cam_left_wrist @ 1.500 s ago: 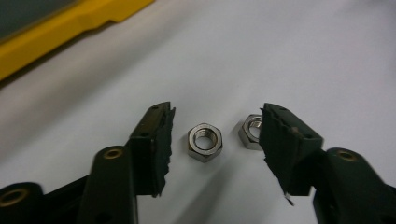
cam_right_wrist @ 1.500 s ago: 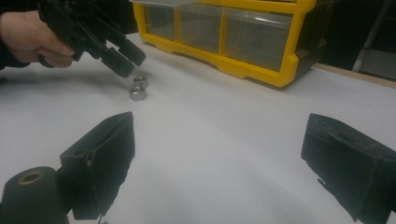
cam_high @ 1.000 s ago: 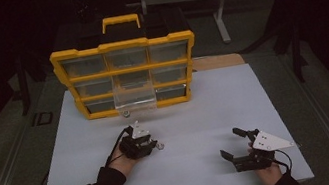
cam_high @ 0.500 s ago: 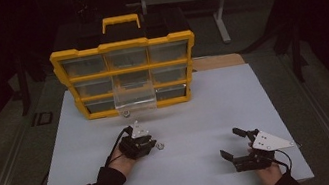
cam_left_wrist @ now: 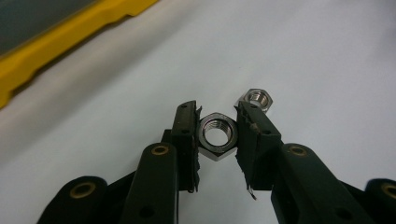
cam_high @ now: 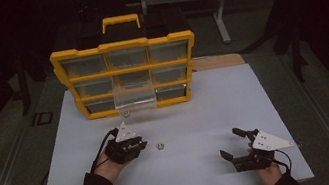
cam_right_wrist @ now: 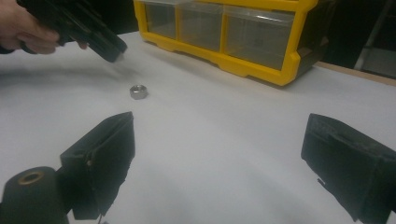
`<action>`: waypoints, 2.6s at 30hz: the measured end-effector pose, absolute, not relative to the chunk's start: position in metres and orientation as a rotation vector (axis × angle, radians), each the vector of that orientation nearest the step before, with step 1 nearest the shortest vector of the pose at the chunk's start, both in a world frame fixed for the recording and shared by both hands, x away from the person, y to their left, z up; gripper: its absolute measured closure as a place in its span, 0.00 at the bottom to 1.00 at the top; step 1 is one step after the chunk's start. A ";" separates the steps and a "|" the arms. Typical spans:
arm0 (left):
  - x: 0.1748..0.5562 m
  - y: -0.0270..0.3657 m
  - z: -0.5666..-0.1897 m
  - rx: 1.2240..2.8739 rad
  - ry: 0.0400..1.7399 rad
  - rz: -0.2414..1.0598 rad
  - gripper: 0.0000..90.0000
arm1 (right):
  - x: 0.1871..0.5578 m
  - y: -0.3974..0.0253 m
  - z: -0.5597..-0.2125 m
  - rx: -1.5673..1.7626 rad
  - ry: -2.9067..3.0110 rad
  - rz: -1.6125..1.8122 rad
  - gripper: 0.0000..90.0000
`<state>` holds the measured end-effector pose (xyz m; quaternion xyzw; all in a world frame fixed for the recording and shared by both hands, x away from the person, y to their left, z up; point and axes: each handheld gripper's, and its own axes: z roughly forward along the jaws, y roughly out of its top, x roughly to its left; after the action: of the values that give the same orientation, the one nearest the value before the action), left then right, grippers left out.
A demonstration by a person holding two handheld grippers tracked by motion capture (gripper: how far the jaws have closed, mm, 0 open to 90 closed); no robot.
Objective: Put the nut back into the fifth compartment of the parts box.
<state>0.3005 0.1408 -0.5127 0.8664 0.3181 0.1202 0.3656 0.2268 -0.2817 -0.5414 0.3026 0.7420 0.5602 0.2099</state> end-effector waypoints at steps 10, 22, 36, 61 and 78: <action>0.289 0.169 -0.474 2.150 0.825 0.349 0.77 | 0.227 -0.281 -0.542 0.845 2.065 1.557 0.11; 0.287 0.181 -0.439 2.082 0.794 0.343 0.77 | 0.227 -0.282 -0.542 0.846 2.059 1.560 0.11; 0.300 0.185 -0.385 2.043 0.752 0.423 0.77 | 0.227 -0.281 -0.542 0.843 2.058 1.554 0.11; 0.340 0.157 -0.359 1.957 0.836 0.525 0.77 | 0.227 -0.282 -0.542 0.847 2.059 1.557 0.11; 0.362 0.141 -0.373 2.008 0.975 0.554 0.77 | 0.227 -0.282 -0.542 0.846 2.060 1.560 0.11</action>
<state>0.3623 0.1412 -0.3727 0.7968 0.3868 0.2198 0.4088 0.2274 -0.2820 -0.5419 0.3042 0.7407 0.5611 0.2097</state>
